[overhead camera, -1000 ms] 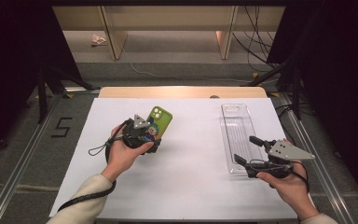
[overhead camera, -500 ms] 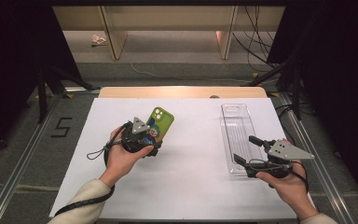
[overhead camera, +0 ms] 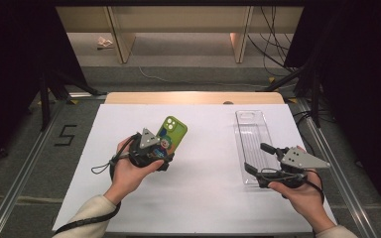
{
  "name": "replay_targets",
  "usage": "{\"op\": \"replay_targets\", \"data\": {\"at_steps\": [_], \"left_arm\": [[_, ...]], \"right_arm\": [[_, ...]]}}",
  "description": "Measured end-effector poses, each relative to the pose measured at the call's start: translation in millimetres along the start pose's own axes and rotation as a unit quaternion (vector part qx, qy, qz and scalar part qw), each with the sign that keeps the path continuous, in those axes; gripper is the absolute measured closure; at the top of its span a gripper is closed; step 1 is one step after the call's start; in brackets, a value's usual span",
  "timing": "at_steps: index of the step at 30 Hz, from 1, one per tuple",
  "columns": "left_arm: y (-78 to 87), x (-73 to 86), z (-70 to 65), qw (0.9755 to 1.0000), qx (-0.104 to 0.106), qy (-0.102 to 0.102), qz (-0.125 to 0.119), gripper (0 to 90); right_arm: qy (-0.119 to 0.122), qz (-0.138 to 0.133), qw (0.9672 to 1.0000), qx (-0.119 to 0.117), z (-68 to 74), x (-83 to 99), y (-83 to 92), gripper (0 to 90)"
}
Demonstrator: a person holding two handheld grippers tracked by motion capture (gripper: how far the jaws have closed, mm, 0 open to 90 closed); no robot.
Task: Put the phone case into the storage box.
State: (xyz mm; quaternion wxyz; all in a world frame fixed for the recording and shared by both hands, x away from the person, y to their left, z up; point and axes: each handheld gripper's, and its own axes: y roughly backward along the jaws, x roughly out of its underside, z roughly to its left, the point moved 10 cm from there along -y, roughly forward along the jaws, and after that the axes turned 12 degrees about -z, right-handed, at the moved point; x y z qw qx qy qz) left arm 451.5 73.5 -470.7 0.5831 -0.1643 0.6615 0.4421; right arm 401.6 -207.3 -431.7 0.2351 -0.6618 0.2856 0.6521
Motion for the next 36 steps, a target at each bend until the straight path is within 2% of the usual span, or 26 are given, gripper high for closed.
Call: {"op": "replay_targets", "data": {"at_steps": [8,25,36], "left_arm": [[1.0,-3.2,-7.0,1.0,0.005,-0.001,-0.004,16.4],[0.8,-9.7,-29.7,0.9993,0.033,-0.014,-0.012,16.3],[0.2,-9.4,-37.0,0.9989,0.041,-0.02,-0.011,16.3]], "right_arm": [[-0.002,-0.006,1.0,-0.007,5.4,-6.0,-9.0,16.1],[-0.008,-0.012,0.9996,-0.026,23.4,-13.8,-32.4,16.0],[-0.012,-0.014,0.9991,-0.038,32.6,-18.2,-44.7,16.0]]}}
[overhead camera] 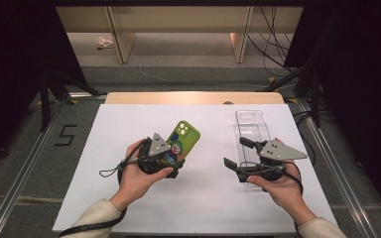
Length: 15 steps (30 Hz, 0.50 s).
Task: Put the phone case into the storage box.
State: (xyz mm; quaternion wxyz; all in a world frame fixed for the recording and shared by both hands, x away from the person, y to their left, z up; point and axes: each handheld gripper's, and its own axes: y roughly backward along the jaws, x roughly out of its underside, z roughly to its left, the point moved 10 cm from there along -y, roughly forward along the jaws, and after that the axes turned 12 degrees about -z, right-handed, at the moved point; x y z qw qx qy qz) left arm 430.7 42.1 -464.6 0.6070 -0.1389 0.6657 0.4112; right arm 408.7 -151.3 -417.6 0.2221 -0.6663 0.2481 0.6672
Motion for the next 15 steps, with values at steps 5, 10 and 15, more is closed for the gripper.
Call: {"op": "replay_targets", "data": {"at_steps": [5,10,15], "left_arm": [[-1.6,0.3,-4.4,1.0,0.004,-0.002,0.0,16.4],[-1.8,0.2,-6.6,1.0,0.005,-0.004,0.0,16.4],[-2.2,0.2,-10.6,0.9999,0.01,-0.008,0.001,16.4]], "right_arm": [[-0.002,0.003,1.0,-0.006,4.8,1.4,-7.1,16.0],[-0.002,0.002,0.9999,-0.012,9.4,-0.7,-14.5,16.1],[-0.002,0.002,0.9999,-0.013,10.9,-2.0,-21.0,16.1]]}}
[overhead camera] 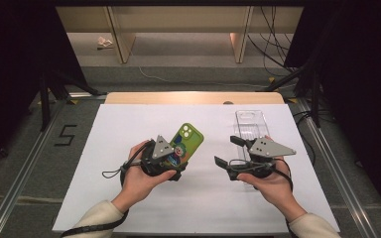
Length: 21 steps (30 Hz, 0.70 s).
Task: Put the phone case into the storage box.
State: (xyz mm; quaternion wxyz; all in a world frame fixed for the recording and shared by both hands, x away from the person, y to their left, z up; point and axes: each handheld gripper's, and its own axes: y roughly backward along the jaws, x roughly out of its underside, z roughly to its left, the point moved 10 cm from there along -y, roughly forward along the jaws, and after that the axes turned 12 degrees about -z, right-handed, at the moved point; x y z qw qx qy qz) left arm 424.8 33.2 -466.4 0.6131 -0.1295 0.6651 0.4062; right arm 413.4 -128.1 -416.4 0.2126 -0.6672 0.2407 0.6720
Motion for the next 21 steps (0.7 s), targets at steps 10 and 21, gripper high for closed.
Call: {"op": "replay_targets", "data": {"at_steps": [10,21], "left_arm": [[-0.6,-0.9,-7.0,1.0,0.008,-0.005,-0.002,16.4],[-3.4,1.7,-14.9,0.9998,0.015,-0.011,0.001,16.4]], "right_arm": [[-0.001,0.002,1.0,0.0,1.8,-2.2,-11.5,16.2],[-0.003,0.0,1.0,0.002,0.9,-4.3,-19.0,16.2]]}}
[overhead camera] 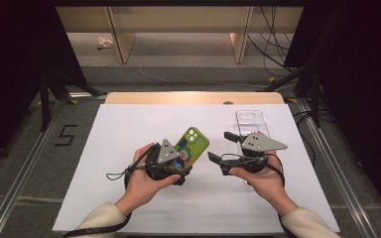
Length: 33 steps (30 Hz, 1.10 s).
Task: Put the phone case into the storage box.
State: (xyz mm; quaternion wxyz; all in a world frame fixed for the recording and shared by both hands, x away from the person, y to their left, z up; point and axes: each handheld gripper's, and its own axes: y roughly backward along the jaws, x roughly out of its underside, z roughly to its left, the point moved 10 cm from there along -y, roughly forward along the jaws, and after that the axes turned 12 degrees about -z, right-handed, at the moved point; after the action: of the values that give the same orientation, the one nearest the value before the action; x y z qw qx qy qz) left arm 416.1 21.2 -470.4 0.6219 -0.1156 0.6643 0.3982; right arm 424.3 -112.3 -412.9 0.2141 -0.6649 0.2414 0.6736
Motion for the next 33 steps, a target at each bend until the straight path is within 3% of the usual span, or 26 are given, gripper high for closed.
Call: {"op": "replay_targets", "data": {"at_steps": [33], "left_arm": [[-7.1,4.3,-17.3,0.9997,0.02,-0.011,0.006,16.4]], "right_arm": [[-0.009,0.02,0.9998,0.004,1.3,5.4,-30.4,16.8]]}}
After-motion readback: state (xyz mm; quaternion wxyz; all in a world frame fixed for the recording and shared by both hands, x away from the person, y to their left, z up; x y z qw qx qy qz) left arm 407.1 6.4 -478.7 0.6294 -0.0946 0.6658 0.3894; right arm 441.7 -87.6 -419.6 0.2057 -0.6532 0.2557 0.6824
